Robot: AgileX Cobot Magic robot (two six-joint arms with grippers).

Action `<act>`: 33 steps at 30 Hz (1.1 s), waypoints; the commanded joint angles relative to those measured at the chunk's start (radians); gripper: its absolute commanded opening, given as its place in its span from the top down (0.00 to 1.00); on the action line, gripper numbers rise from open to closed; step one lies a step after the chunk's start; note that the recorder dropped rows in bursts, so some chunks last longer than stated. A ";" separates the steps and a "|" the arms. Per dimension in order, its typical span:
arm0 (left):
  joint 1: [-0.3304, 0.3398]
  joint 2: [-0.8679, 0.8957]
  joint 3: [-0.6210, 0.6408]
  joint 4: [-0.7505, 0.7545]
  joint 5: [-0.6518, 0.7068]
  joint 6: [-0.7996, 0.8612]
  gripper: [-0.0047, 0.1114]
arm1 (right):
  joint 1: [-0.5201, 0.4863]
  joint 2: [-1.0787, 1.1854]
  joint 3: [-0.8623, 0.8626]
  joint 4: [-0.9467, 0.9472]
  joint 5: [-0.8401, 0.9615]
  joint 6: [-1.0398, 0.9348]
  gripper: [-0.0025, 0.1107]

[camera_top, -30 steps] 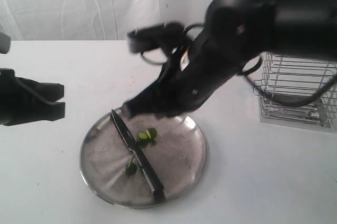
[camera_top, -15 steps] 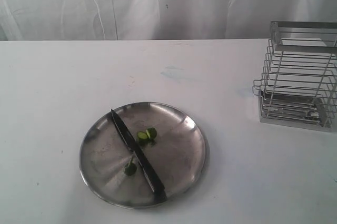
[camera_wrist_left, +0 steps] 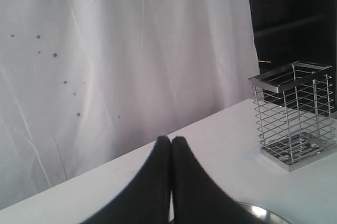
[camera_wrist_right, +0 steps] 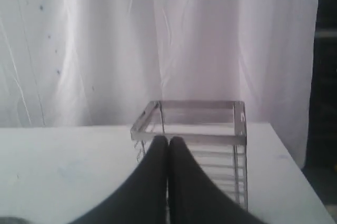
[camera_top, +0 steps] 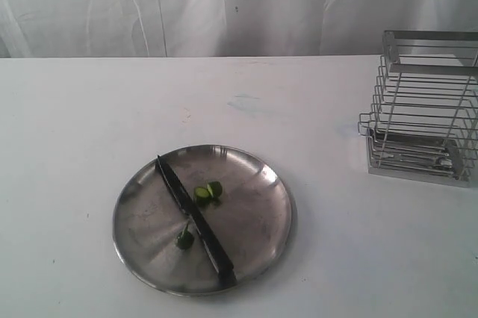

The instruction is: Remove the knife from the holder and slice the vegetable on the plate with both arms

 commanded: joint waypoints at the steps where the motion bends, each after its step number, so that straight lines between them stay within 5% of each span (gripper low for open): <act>1: -0.002 -0.011 0.006 -0.021 0.017 -0.011 0.96 | -0.006 -0.141 0.043 0.016 -0.112 0.000 0.98; 12: -0.002 -0.011 0.006 -0.021 0.017 -0.011 0.96 | 0.004 -0.276 0.043 0.016 -0.124 -0.017 0.98; 16: -0.002 -0.013 0.006 -0.021 0.007 -0.011 0.96 | -0.034 -0.304 0.221 -0.004 -0.494 -0.197 0.98; 19: -0.002 -0.011 0.006 -0.021 0.002 -0.011 0.96 | -0.077 -0.304 0.369 0.065 -0.611 -0.137 0.98; 20: -0.002 -0.011 0.006 -0.021 0.000 -0.011 0.96 | -0.091 -0.304 0.369 0.057 -0.373 -0.107 0.98; 25: -0.002 -0.011 0.006 -0.021 0.001 -0.011 0.96 | -0.129 -0.304 0.369 -0.092 0.188 -0.106 0.98; 33: -0.002 -0.011 0.006 -0.021 0.000 -0.011 0.96 | -0.129 -0.304 0.369 -0.092 0.238 -0.106 0.98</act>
